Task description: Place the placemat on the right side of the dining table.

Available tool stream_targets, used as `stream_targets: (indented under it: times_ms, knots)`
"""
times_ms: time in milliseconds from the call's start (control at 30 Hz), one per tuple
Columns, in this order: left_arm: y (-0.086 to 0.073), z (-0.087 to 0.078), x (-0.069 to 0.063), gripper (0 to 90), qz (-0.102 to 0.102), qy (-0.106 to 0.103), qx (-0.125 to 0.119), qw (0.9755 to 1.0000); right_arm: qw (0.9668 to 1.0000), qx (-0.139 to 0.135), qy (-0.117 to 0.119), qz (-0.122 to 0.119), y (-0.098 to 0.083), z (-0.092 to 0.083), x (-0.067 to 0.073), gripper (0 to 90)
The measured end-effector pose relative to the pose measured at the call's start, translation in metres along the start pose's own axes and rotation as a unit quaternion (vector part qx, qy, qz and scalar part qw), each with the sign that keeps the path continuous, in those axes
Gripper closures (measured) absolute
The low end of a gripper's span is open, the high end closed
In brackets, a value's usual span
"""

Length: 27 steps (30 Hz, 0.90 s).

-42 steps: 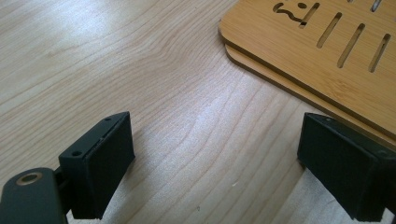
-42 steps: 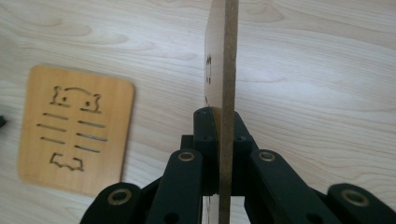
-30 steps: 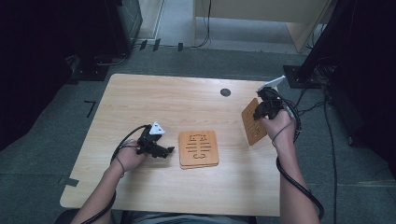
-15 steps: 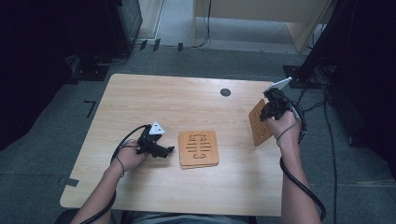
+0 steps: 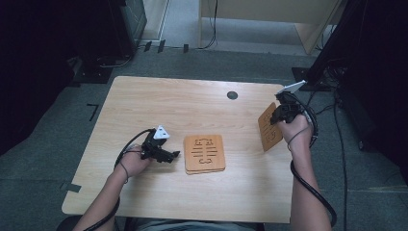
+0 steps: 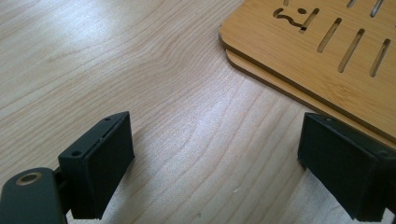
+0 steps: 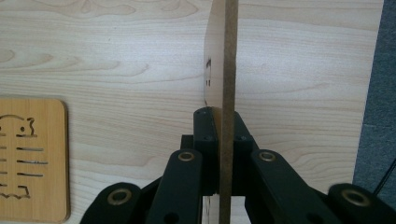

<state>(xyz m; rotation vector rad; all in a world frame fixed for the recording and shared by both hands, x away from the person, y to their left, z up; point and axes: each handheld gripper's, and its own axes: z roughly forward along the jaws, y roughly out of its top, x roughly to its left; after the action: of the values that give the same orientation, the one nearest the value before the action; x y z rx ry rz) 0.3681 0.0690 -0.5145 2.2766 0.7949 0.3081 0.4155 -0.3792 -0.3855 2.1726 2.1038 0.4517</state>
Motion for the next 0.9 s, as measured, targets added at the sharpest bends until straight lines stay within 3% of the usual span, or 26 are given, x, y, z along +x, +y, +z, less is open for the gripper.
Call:
stream_targets:
  times_ms: [333,900]
  knots:
    - [0.0,0.0,0.0,9.6,0.001,-0.001,-0.001,1.0,1.0,0.008,0.0,-0.002,-0.001,0.003,-0.006,84.2]
    - [0.0,0.0,0.0,9.6,0.001,-0.001,-0.001,1.0,0.9999,0.002,0.002,-0.011,-0.004,-0.007,-0.017,79.7]
